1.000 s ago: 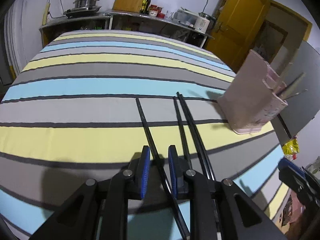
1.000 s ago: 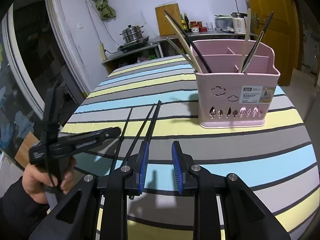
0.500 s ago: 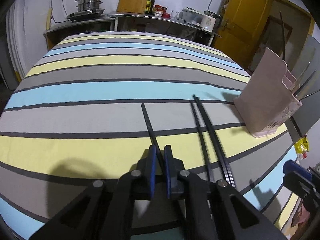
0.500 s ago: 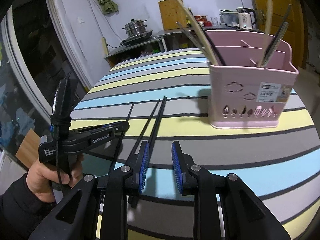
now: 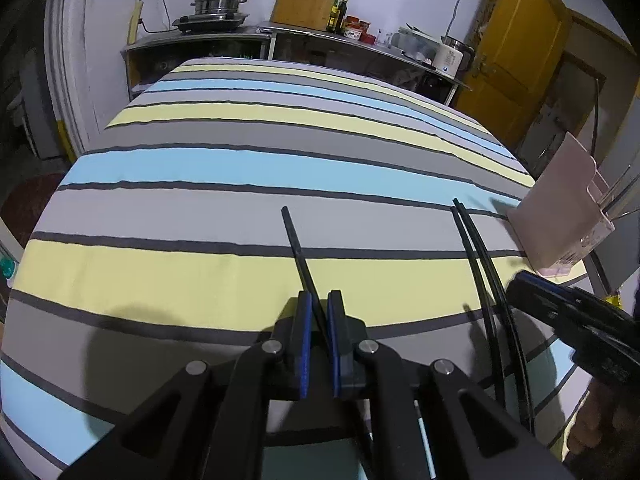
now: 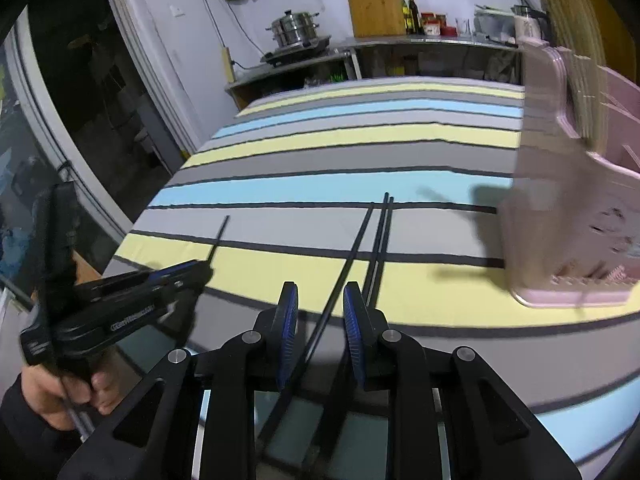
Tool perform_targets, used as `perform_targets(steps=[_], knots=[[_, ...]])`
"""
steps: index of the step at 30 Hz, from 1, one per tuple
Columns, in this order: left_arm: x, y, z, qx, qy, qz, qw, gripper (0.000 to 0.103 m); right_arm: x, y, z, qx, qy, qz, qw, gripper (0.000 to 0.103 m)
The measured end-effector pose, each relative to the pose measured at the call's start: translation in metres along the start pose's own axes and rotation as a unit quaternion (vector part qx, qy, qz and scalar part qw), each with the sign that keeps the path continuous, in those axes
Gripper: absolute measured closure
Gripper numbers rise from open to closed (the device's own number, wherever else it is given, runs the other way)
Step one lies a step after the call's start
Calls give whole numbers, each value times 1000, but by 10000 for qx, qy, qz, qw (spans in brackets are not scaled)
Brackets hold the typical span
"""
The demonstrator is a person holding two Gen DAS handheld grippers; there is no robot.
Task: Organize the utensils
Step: 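Close the left tool on a black chopstick while the right tool grasps another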
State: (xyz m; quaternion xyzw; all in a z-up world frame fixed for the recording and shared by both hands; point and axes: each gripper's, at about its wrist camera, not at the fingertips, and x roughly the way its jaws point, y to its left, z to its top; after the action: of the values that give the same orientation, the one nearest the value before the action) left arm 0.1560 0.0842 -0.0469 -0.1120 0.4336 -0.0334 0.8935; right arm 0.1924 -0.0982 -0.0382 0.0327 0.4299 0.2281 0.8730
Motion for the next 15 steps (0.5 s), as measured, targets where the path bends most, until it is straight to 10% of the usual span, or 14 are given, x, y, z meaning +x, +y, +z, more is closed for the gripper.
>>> perform_targets(steps=[15], knots=[[5,5,8,-249,84,-92,9996,92,34,5,11,-43,309,-325,9990,79]])
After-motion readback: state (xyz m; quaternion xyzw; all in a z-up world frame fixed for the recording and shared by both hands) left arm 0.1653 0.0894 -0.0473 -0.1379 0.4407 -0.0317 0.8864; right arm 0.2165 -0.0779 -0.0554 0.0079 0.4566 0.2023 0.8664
